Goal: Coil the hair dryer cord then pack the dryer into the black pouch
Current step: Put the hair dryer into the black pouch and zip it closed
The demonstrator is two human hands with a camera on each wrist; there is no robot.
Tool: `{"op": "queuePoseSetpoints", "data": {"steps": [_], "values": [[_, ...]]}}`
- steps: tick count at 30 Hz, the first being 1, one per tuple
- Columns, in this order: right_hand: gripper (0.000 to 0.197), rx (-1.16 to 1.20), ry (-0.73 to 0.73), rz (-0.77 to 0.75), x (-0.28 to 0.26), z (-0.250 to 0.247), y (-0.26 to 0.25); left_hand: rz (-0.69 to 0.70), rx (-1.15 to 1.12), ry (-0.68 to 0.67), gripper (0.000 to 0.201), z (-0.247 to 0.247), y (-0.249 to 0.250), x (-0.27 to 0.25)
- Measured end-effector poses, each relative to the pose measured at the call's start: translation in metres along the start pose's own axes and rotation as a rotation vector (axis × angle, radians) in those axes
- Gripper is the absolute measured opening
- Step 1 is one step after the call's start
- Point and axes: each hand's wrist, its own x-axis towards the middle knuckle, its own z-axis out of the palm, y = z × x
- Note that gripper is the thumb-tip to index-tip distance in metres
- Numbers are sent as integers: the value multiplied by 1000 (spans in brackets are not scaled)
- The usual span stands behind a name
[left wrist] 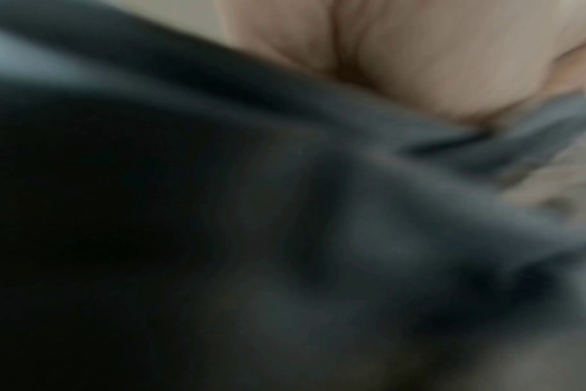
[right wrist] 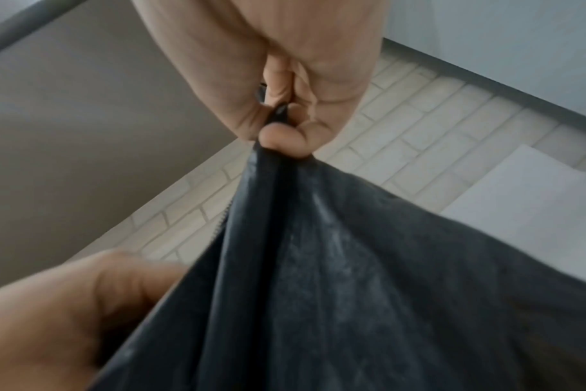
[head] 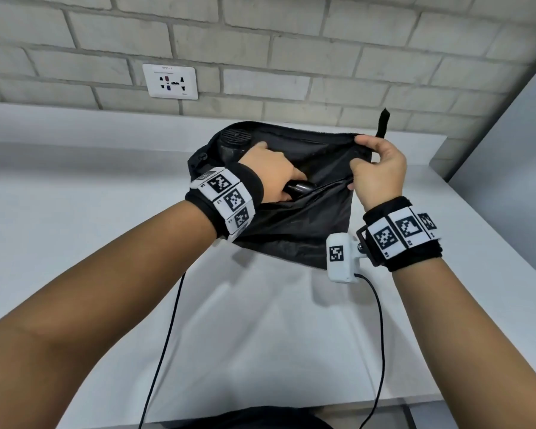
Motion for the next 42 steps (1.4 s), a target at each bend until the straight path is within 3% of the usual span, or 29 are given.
{"op": "queuePoseSetpoints", "data": {"steps": [5,8,12,15,17,20,22,26,28,34,38,41,42], "values": [[41,28,8,31,4,-6,7,-161,64,180,52,7,-23,-27],[45,33,3,23,5,-6,9,-211,-187,268,58,12,-36,-38],[43,72,45,32,6,-3,8,-264,-642,380,89,13,-57,-45],[34,98,82,52,8,-2,8,-331,-743,306,97,17,-66,-50],[31,109,76,76,8,-1,7,-355,-869,184,103,19,-71,-53],[31,112,69,104,9,0,8,-318,-816,23,114,15,-78,-54],[31,125,78,116,10,-1,6,-312,-724,9,101,10,-80,-54],[33,154,109,113,17,-5,3,-422,-595,156,45,-3,-87,-53],[32,135,136,86,20,-9,1,-450,-611,224,32,-6,-88,-51],[33,187,155,40,30,-22,-9,-533,-794,474,35,-4,-84,-49],[34,223,173,-3,31,-27,-10,-444,-1022,391,32,0,-82,-48],[35,244,177,-18,31,-31,-7,-348,-1299,262,51,4,-86,-51],[35,250,183,-20,32,-33,-6,-316,-1336,264,45,5,-88,-51]]}}
